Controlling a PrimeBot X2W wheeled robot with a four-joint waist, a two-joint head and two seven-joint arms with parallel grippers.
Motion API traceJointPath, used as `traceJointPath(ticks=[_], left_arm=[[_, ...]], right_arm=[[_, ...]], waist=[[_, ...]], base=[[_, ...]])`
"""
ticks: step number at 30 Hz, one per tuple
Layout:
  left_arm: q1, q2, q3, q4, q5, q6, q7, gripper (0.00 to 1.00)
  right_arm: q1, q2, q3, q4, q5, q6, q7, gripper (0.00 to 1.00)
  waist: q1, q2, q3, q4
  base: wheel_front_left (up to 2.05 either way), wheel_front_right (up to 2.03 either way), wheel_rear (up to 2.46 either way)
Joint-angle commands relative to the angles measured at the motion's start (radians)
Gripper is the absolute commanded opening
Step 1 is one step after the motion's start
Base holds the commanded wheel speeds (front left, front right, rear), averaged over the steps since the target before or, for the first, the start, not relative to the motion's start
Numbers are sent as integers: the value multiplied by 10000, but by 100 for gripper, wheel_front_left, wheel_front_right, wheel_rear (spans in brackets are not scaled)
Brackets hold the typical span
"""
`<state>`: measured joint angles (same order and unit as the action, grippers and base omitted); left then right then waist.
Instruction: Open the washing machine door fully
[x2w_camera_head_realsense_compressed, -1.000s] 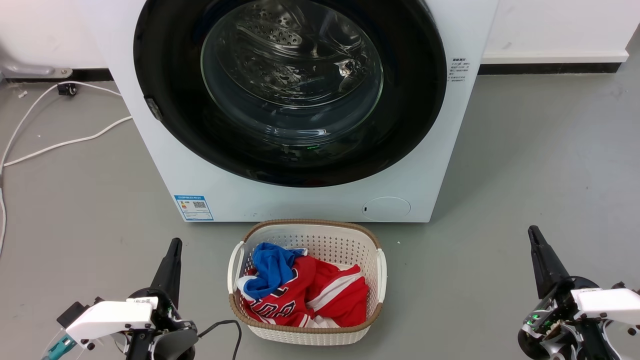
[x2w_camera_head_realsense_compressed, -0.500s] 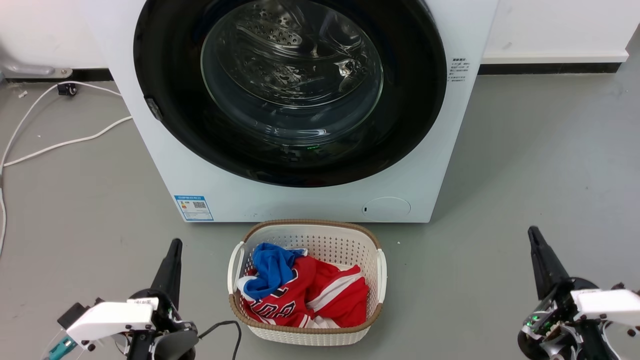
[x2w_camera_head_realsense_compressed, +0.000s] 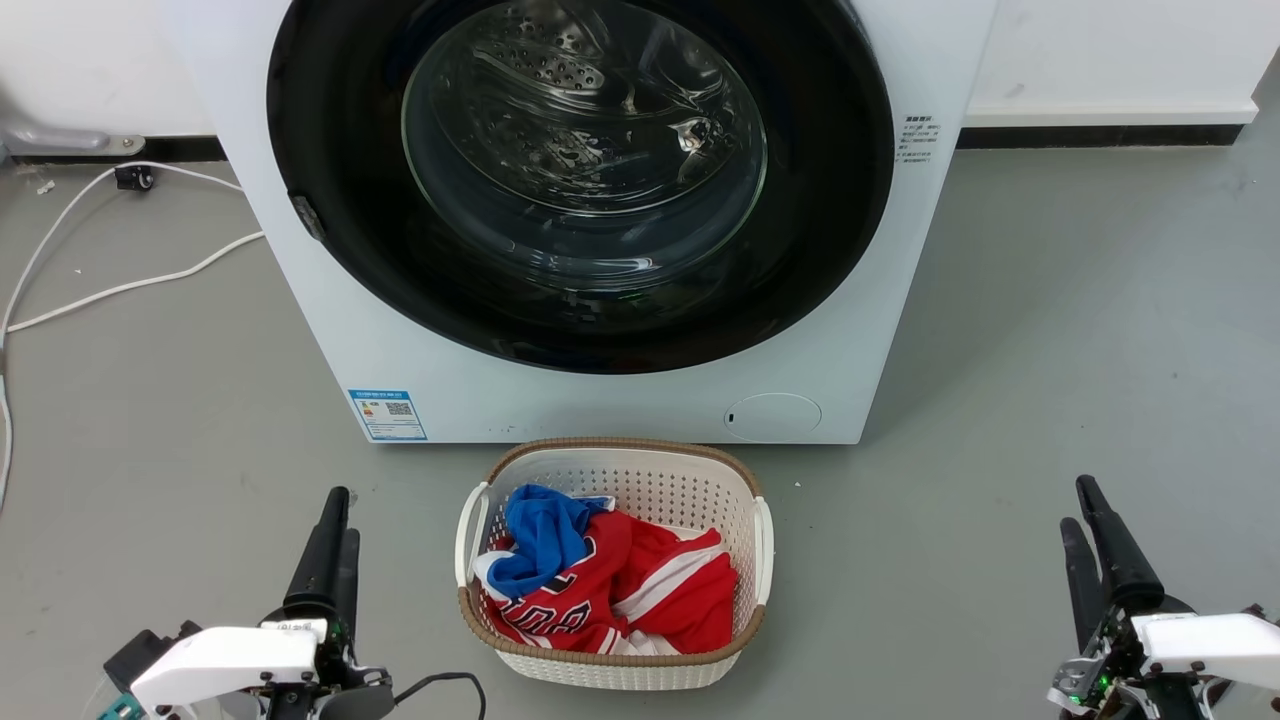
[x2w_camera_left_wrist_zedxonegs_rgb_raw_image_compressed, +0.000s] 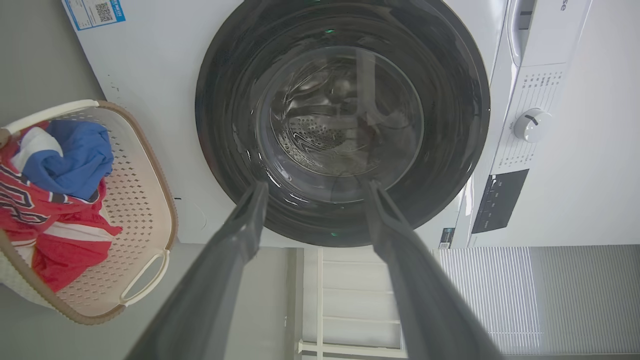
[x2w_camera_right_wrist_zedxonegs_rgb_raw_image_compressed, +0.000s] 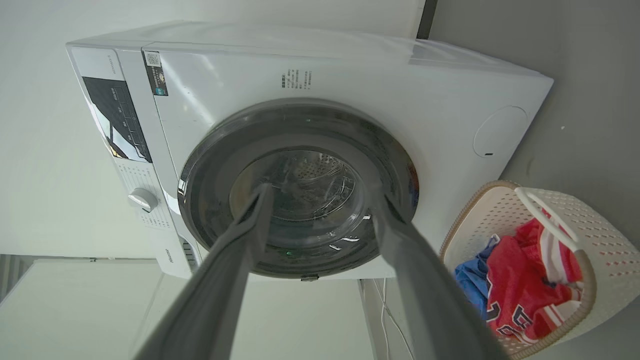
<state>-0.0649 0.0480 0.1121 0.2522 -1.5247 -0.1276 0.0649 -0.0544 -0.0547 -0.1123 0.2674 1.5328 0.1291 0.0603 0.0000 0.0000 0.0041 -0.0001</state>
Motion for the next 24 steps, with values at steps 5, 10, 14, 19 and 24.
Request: traceJointPath(ticks=[5,10,14,19,24], left_arm=[[-88,17,15,-633,1121,241,-305,100],[-21,18,-216,-1037,2233,581,-524,100],[32,19,-457,-1271,3179,842,-692,100],[106,19,-722,-1473,4294,1148,-892,100],[168,20,-964,-1595,5356,1385,-1079,100]], right_arm=[[17,-17,-96,-548,-1279,15,-300,100],[124,-13,-40,-976,-2526,16,-517,100],[216,-10,1,-1295,-3535,16,-680,100],[336,-7,131,-1701,-4879,17,-878,100],[469,-3,261,-2029,-6171,18,-1065,100]], waist=[[0,0,17,1],[0,0,39,4],[0,0,54,4],[0,0,64,-6],[0,0,75,-8]], base=[[0,0,0],[0,0,0],[0,0,0],[0,0,0],[0,0,0]])
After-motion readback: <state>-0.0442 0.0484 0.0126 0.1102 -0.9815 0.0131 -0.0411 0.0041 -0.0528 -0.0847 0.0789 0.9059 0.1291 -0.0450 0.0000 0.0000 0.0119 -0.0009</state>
